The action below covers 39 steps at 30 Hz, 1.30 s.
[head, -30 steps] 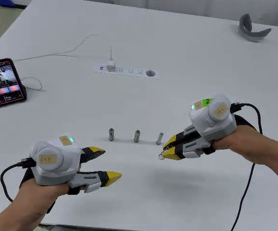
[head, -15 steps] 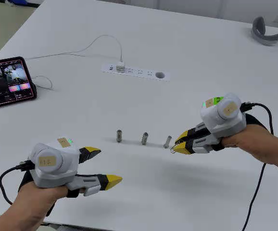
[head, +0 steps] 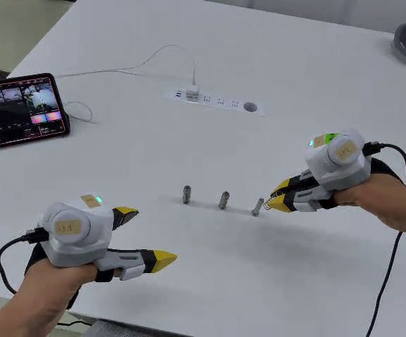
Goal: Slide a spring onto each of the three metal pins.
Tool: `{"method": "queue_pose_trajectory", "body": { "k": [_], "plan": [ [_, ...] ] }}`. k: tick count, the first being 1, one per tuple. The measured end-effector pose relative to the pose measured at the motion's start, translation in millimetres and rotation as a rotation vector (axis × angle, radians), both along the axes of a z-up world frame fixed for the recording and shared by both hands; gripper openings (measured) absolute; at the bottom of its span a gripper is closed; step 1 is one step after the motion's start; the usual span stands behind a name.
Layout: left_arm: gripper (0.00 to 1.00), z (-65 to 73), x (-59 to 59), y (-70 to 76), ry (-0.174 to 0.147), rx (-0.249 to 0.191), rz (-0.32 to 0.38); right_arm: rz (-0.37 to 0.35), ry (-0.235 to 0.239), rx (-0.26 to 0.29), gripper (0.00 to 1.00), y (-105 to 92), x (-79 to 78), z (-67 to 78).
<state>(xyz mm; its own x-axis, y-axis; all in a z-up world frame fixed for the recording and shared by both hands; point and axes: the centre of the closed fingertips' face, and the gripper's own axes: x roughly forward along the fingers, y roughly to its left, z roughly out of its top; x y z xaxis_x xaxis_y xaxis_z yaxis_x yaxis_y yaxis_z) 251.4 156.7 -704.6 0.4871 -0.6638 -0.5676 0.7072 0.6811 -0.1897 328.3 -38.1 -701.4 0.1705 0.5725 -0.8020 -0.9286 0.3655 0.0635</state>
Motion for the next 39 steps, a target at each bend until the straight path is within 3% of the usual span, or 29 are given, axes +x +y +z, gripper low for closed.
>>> {"method": "queue_pose_trajectory", "body": {
  "k": [14,26,39],
  "plan": [
    [0.72,-2.5,-1.9,18.0,0.02,0.006,0.051,-0.019,-0.024,-0.035,0.13,-0.9,19.3,-15.1],
    [0.71,-3.1,-3.5,20.3,0.03,0.003,0.065,-0.004,0.008,-0.042,0.13,4.9,17.5,-23.3],
    [0.71,-3.3,-2.6,22.6,0.032,0.002,0.074,0.025,0.01,-0.072,0.13,5.6,18.9,-34.6]
  ]
}}
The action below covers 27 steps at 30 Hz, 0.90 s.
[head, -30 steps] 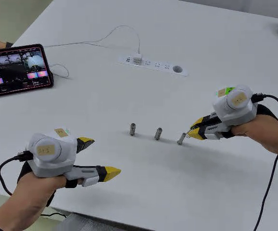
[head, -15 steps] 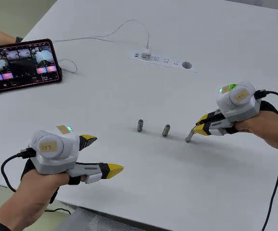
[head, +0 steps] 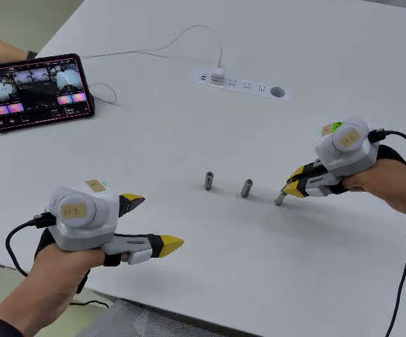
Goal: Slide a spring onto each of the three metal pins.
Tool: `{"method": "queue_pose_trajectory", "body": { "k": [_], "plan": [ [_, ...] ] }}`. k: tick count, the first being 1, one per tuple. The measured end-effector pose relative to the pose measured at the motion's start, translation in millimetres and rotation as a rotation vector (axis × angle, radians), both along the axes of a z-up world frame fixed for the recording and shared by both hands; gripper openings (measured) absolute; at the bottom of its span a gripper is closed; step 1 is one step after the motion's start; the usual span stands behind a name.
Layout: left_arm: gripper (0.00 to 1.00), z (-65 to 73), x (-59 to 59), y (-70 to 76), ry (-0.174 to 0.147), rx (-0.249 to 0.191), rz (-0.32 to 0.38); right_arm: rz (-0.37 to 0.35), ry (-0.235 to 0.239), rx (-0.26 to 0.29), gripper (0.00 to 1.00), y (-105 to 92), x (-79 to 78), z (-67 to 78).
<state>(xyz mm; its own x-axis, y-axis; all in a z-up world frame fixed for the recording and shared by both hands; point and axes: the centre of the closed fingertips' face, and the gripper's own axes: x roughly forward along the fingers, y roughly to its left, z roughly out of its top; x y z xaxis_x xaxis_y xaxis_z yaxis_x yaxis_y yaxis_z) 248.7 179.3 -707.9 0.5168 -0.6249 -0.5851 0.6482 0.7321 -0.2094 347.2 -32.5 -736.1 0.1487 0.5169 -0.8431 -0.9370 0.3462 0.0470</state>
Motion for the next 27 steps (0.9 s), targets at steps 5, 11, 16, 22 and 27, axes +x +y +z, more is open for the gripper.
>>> {"method": "queue_pose_trajectory", "body": {
  "k": [5,11,16,22,27],
  "plan": [
    [0.71,-0.1,-0.6,2.9,0.002,0.001,0.006,-0.006,0.006,0.0,0.13,0.8,2.7,-3.0],
    [0.7,0.6,0.0,6.2,0.001,-0.002,0.018,0.01,0.01,-0.016,0.13,1.4,1.8,-10.5],
    [0.7,0.7,-0.7,7.9,0.003,-0.001,0.023,0.018,0.015,-0.029,0.13,0.8,-0.1,-17.5],
    [0.7,0.3,-2.2,9.4,0.006,-0.001,0.028,0.019,0.018,-0.039,0.13,-0.9,0.0,-24.1],
    [0.7,1.2,-2.5,9.4,0.006,0.0,0.028,0.012,0.027,-0.032,0.12,0.0,0.2,-28.1]
  ]
}}
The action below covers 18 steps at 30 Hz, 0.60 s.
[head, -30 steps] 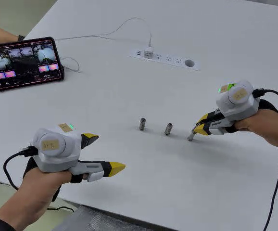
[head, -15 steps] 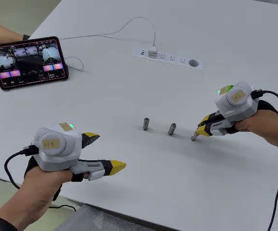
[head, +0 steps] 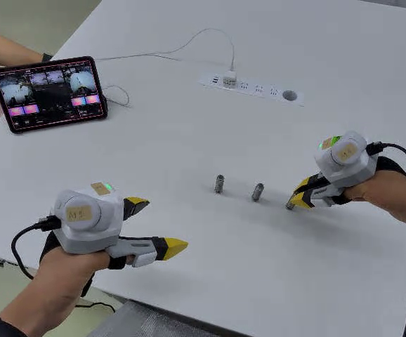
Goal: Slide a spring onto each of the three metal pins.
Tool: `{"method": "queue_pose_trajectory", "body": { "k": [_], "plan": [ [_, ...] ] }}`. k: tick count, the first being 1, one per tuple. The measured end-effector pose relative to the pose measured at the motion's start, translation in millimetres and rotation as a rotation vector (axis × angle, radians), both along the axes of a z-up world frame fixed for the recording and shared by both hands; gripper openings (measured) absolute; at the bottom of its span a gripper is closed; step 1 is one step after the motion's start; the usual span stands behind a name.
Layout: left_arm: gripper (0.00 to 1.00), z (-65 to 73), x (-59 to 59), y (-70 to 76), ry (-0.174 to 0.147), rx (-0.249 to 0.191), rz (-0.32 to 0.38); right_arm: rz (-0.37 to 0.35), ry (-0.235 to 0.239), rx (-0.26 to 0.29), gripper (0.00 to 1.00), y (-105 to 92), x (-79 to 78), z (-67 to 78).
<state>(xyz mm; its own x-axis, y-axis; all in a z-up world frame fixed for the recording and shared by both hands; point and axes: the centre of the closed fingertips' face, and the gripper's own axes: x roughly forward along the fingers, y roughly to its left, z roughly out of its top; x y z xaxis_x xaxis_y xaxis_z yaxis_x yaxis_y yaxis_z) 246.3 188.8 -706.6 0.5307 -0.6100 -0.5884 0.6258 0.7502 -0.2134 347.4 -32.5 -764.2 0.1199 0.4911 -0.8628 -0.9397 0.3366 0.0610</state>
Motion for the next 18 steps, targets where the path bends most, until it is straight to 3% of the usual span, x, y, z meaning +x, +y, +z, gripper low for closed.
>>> {"method": "queue_pose_trajectory", "body": {
  "k": [12,18],
  "plan": [
    [0.7,3.8,2.2,-1.9,-0.008,0.0,-0.003,-0.007,0.003,0.003,0.13,-0.5,-0.7,-0.1],
    [0.71,6.3,3.5,-5.5,-0.014,-0.004,-0.009,-0.027,0.016,0.004,0.22,-7.0,-4.9,1.7]
  ]
}}
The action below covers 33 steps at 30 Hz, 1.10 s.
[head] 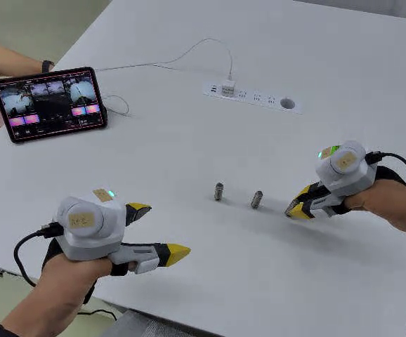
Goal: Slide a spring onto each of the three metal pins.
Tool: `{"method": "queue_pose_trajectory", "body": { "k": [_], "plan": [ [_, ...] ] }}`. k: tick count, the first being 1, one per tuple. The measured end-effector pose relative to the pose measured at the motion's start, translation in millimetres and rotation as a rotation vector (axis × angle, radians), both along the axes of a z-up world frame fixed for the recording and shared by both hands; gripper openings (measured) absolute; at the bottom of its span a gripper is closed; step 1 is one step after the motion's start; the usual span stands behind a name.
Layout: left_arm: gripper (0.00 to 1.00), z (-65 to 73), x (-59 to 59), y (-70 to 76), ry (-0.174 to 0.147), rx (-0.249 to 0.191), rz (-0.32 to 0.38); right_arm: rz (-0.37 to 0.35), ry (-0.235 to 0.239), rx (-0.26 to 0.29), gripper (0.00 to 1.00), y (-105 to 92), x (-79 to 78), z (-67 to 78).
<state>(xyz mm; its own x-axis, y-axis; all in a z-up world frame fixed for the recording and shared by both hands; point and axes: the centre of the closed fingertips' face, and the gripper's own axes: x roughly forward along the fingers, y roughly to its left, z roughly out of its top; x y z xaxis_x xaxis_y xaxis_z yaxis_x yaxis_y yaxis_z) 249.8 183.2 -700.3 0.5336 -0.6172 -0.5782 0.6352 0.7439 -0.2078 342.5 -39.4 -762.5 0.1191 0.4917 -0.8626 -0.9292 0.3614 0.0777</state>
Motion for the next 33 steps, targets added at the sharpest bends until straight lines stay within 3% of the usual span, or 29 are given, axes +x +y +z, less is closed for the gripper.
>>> {"method": "queue_pose_trajectory", "body": {
  "k": [8,12,23,33],
  "plan": [
    [0.74,3.9,2.9,-1.9,-0.011,-0.006,0.003,-0.091,-0.007,0.035,0.34,-8.1,-5.1,6.8],
    [0.76,5.8,4.2,-1.2,-0.013,-0.009,0.006,-0.138,0.012,0.057,0.38,-10.4,-13.0,10.4],
    [0.78,11.4,7.5,2.1,-0.016,-0.03,0.019,-0.28,0.018,0.183,0.49,-10.6,-26.0,25.9],
    [0.8,17.1,9.2,2.5,-0.025,-0.034,0.023,-0.327,0.016,0.255,0.63,-7.6,-37.2,38.6]
  ]
}}
